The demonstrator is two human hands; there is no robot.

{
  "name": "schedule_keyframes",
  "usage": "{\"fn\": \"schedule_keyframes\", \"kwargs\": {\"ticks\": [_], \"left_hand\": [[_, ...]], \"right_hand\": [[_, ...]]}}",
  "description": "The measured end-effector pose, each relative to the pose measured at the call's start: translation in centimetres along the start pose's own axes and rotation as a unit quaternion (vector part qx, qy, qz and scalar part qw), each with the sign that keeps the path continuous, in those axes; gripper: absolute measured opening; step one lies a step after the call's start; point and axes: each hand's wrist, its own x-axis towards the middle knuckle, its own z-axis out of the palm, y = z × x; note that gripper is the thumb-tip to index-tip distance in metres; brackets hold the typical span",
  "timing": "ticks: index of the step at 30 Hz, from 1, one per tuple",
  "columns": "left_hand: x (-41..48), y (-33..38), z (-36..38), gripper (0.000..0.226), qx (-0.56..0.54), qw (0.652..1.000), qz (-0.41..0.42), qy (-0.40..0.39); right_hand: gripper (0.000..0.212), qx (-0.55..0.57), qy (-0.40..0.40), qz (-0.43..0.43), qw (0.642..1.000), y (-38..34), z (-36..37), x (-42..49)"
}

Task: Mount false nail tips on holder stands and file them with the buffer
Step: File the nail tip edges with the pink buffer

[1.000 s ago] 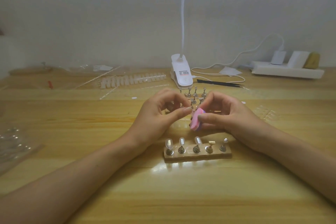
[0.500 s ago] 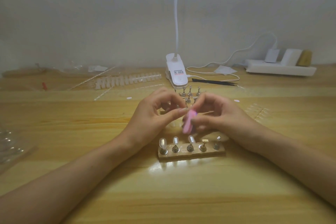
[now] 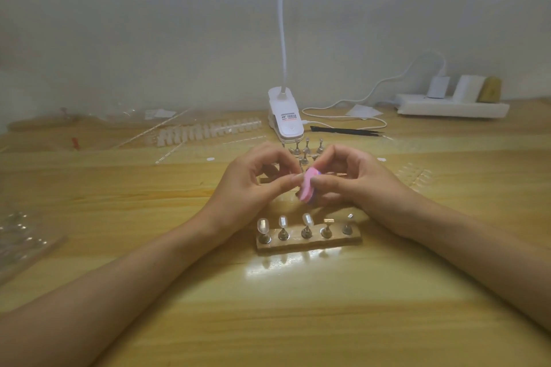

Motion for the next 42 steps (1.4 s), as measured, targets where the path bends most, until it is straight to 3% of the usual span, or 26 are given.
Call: {"fn": "schedule_keyframes", "kwargs": {"ticks": [3,6,10,13,16,20,23,33,36,40,42], "left_hand": [[-0.08,-0.10,0.04,0.005,-0.007,1.000,0.006,0.002],[-0.02,-0.28,-0.16,0.006,-0.027,0.999,-0.013,0.016],[-0.12,-0.09,0.03,0.005,-0.002,1.000,0.000,-0.015],[-0.15,-0.18,-0.02,0.006,-0.011,1.000,-0.006,0.001],[-0.14,-0.05,0.03,0.007,0.005,1.000,0.000,-0.013],[-0.03,-0.15,-0.07,0.007,-0.005,1.000,-0.009,0.012],[-0.14,-0.01,-0.05,0.007,-0.005,1.000,-0.011,0.001],[-0.15,0.22,-0.12,0.006,-0.004,1.000,-0.013,0.011],[-0.17,0.27,-0.04,0.006,-0.008,1.000,-0.012,0.001],[-0.12,0.11,-0.10,0.006,-0.012,1.000,-0.017,0.015],[-0.11,0.15,-0.05,0.006,-0.009,1.000,-0.016,0.004]], "right_hand": [[0.020,0.042,0.028,-0.011,0.999,0.06,-0.25,0.11],[0.025,-0.022,-0.033,-0.001,0.999,0.14,0.16,-0.07],[0.020,0.026,0.025,-0.022,0.999,0.18,-0.15,0.01],[0.023,-0.009,-0.027,-0.015,0.999,0.20,0.07,-0.06],[0.019,0.032,0.035,-0.022,0.999,0.29,-0.25,0.10],[0.022,-0.021,-0.039,-0.006,0.999,0.32,-0.12,0.10],[0.022,0.031,0.017,-0.019,0.999,0.45,-0.28,0.14],[0.020,0.006,-0.035,0.000,0.999,0.39,-0.44,0.35],[0.018,0.044,0.016,-0.015,0.999,0.41,-0.46,0.38],[0.018,0.001,-0.034,-0.012,0.999,0.37,-0.19,0.25],[0.018,0.020,0.005,-0.021,1.000,0.46,-0.17,0.29]]}}
